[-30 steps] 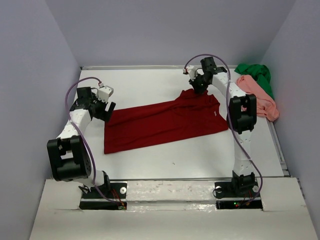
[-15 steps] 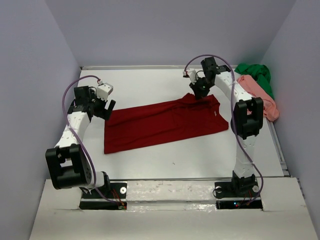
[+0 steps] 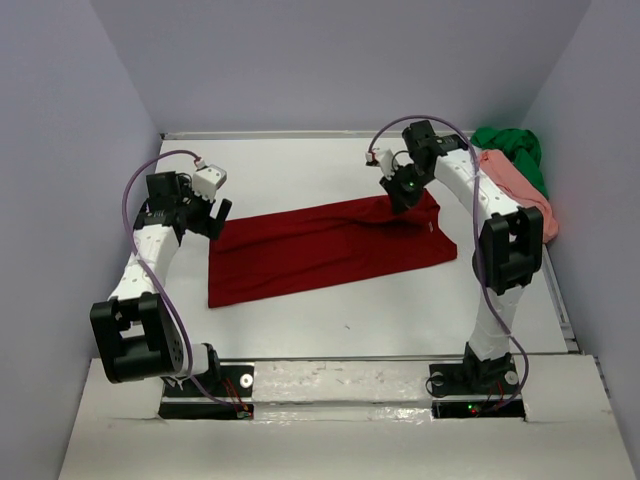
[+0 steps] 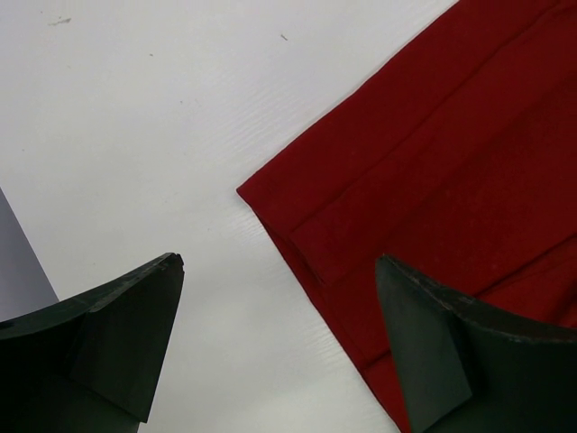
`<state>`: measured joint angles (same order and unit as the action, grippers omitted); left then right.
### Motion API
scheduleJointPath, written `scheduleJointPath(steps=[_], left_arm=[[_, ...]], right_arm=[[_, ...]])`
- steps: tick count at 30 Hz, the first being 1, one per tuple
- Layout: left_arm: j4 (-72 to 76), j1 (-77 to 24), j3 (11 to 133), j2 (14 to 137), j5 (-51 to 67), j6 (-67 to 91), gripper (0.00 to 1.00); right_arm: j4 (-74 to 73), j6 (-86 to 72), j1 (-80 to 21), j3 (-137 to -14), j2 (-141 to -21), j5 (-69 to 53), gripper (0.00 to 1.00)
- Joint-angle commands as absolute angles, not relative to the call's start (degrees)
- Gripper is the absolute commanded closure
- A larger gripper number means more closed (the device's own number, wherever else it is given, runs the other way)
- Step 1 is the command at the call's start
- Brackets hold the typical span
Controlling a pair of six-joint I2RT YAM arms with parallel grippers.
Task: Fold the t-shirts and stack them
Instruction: Fold the other side of the tshirt into a rectangle
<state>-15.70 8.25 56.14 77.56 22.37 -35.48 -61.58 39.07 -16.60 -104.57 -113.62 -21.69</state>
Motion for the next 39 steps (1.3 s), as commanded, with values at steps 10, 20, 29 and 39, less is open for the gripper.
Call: scheduleJointPath(steps=[10, 20, 29, 39], left_arm=[[-15.6, 8.0, 56.7, 74.9, 24.5, -35.8, 0.01], [-15.8, 8.0, 56.5, 74.8, 25.0, -36.0, 0.01], [-16.0, 8.0, 56.5, 74.4, 26.0, -36.1, 0.01], [-16.1, 7.7, 56.4, 74.7, 27.0, -36.3, 0.01]], right_arm=[[-63.4, 38.4, -17.1, -98.6, -110.9, -23.1, 1.0], [-84.8, 46.8, -18.1, -103.5, -117.8, -35.0, 0.54], [-74.3, 40.4, -18.1, -102.7, -114.4, -31.2, 0.38], [-64.2, 34.6, -18.6, -101.5, -114.1, -27.4, 0.39]])
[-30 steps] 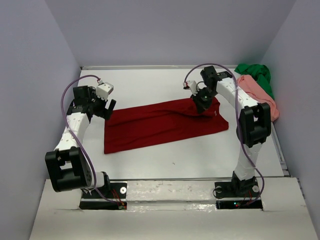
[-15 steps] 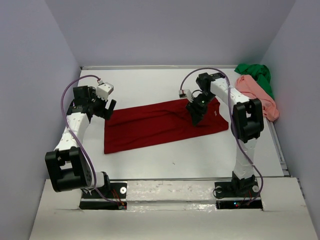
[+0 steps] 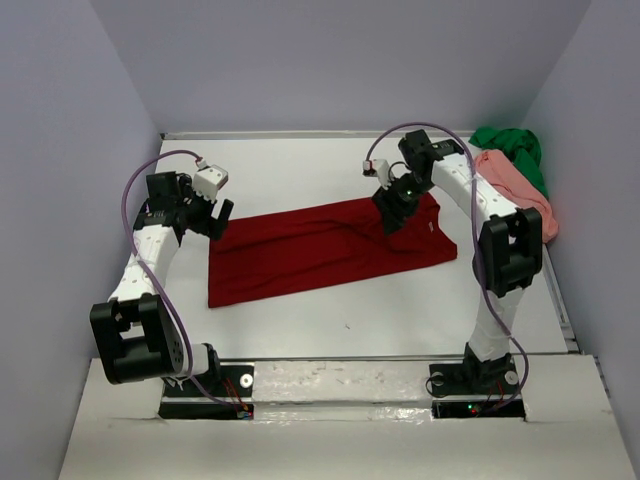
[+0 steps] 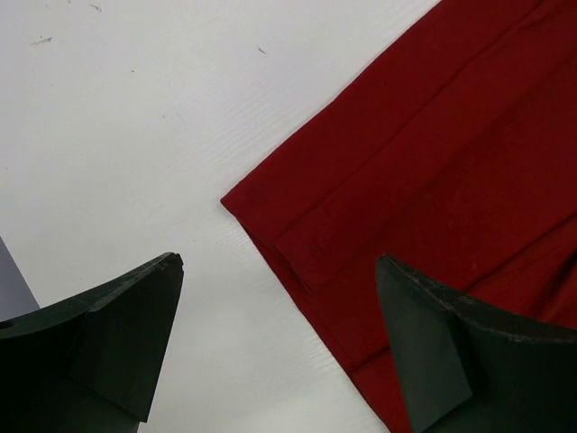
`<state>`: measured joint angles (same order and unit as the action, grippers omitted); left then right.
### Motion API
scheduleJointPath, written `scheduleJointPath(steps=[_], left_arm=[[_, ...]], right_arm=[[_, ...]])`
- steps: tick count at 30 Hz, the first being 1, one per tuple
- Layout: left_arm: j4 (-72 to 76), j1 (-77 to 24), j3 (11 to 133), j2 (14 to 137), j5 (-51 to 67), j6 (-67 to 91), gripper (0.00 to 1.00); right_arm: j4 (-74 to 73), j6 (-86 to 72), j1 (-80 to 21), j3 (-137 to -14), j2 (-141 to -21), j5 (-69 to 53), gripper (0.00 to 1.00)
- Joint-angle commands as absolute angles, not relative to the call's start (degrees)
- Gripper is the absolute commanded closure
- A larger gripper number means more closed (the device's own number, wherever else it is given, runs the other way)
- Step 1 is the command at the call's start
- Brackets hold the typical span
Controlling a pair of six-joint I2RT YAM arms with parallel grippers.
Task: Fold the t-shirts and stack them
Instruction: Fold the other side of the tshirt into a rectangle
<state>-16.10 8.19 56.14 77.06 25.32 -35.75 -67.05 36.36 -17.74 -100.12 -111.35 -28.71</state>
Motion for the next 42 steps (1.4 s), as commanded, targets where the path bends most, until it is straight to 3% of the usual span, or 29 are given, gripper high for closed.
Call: scheduleJointPath(steps=[1, 17, 22, 28, 34, 42], left_arm=[[-16.1, 7.7, 56.4, 74.7, 27.0, -36.4, 0.01], [-15.9, 7.6, 55.8, 76.2, 26.8, -36.8, 0.01], [-15.8, 7.3, 55.7, 76.6, 26.8, -37.0, 0.01], [-15.9, 7.3, 55.6, 76.1, 26.8, -37.0, 0.01], [-16.2, 6.9, 55.7, 76.2, 27.3, -37.1, 0.01], [-16.4, 6.8, 55.8, 75.4, 27.5, -37.0, 0.01]], right_arm=[[-63.2, 34.3, -18.6, -101.3, -114.3, -27.4, 0.38], [-60.7, 35.5, -18.6, -108.1, -123.9, -26.5, 0.36], [-60.9, 35.7, -18.6, -108.3, -125.9, -25.7, 0.41], [-58.3, 36.0, -18.6, -104.6, -125.8, -22.4, 0.55], [-57.6, 35.9, -18.6, -103.4, -125.9, -21.2, 0.98], [-62.0, 35.8, -18.6, -103.0, -121.8, -25.4, 1.0]])
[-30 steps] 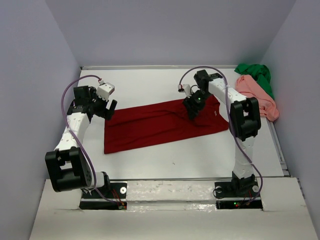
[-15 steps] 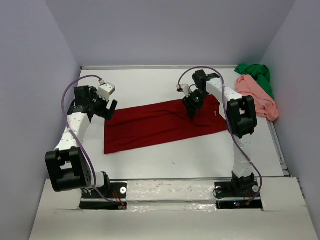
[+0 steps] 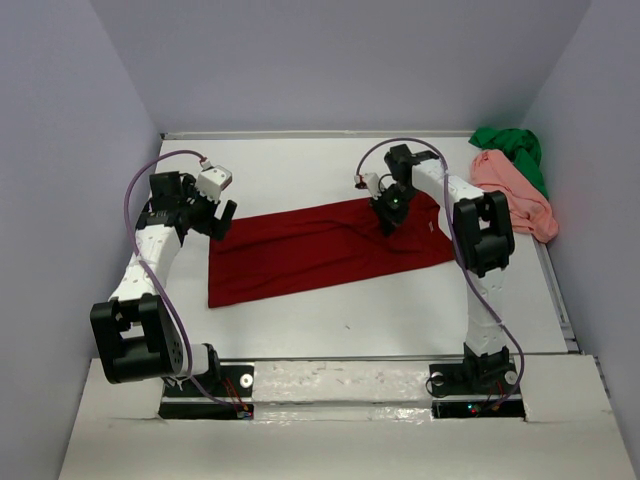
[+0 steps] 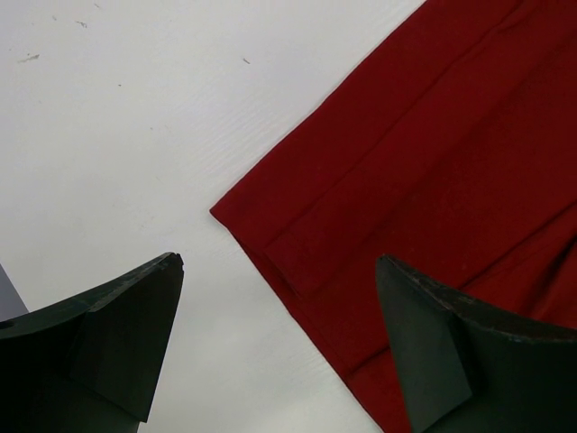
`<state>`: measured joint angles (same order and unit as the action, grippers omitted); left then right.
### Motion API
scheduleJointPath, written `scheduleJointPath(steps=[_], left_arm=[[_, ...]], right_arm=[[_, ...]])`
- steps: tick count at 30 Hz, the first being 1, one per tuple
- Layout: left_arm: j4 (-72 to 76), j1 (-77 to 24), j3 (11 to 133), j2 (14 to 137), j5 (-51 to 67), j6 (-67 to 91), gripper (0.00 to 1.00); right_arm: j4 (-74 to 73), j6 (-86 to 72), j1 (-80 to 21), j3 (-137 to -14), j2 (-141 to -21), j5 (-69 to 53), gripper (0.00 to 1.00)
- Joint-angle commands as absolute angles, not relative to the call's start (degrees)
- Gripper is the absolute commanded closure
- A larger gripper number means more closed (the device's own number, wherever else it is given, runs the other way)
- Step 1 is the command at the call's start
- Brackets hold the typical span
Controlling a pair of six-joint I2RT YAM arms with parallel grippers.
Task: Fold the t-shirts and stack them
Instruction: Fold the other side of the tshirt into a rectangle
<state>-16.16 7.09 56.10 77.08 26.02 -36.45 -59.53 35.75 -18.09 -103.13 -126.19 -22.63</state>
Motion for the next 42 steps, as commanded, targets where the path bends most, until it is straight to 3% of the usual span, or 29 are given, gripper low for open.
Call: scheduleJointPath(steps=[1, 22, 23, 24, 27, 42], left_arm=[[-16.4, 6.8, 55.9, 75.1, 27.6, -37.0, 0.01], [-17.0, 6.5, 56.0, 74.9, 27.6, -36.8, 0.01], [-17.0, 6.5, 56.0, 74.8, 27.6, -36.8, 0.01], [-17.0, 6.4, 56.0, 75.0, 27.6, -36.8, 0.01], [-17.0, 6.4, 55.9, 75.2, 27.7, -36.8, 0.01], [-17.1, 6.3, 56.2, 74.7, 27.6, -36.8, 0.01]], right_arm=[[-62.7, 36.0, -18.6, -103.0, -121.3, -27.1, 1.0], [-69.8, 38.8, -20.8, -96.3, -121.6, -36.6, 1.0], [-69.8, 38.8, -20.8, -96.0, -121.6, -37.0, 0.92], [-70.0, 38.9, -20.8, -95.7, -121.8, -37.2, 0.73], [-71.4, 39.6, -22.1, -95.4, -122.6, -38.8, 0.64], [-71.7, 39.5, -23.8, -95.2, -118.6, -35.8, 0.59]])
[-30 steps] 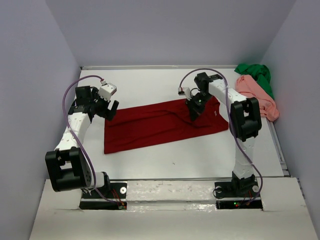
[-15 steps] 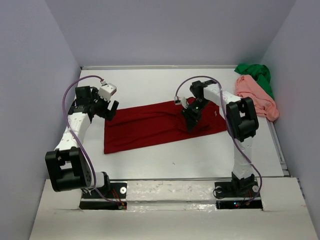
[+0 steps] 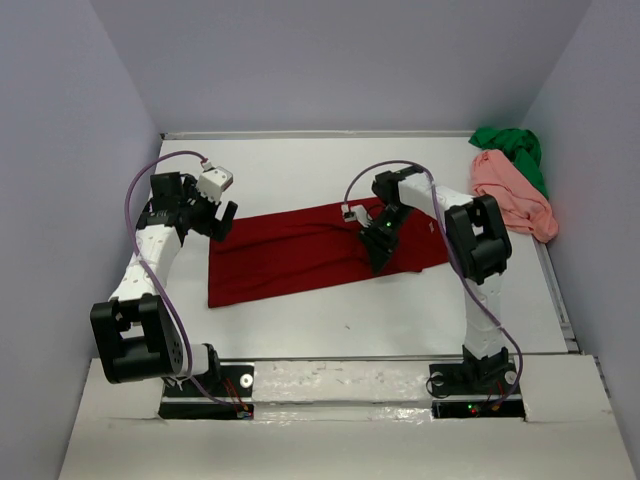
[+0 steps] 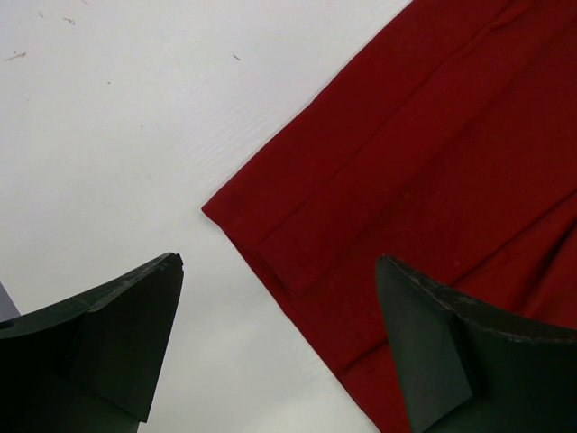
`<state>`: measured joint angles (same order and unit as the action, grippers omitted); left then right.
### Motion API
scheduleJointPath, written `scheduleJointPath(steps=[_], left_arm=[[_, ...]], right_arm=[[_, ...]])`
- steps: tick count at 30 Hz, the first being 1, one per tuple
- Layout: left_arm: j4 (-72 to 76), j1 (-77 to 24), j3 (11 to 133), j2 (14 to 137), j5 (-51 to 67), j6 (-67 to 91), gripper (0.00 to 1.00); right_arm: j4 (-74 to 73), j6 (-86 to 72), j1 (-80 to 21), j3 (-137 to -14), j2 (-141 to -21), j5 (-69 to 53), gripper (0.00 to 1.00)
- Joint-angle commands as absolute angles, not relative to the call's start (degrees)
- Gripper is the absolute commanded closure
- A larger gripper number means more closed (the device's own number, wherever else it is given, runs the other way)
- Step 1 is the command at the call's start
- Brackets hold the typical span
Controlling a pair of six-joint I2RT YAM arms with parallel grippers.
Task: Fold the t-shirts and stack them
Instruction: Fold the other side of the tshirt into a rectangle
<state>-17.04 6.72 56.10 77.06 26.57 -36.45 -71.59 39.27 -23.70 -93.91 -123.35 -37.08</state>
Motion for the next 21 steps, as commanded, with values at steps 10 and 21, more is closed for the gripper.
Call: scheduleJointPath(steps=[10, 21], left_arm=[[-16.8, 4.5, 56.2, 76.9, 27.3, -37.0, 0.01], [-18.1, 1.4, 57.2, 87.3, 28.9, -39.1, 0.07]], right_arm=[[-48.0, 28.3, -22.8, -88.4, -101.0, -13.9, 0.6], [-38.8, 20.9, -19.6, -75.5, -94.6, -5.0, 1.0]])
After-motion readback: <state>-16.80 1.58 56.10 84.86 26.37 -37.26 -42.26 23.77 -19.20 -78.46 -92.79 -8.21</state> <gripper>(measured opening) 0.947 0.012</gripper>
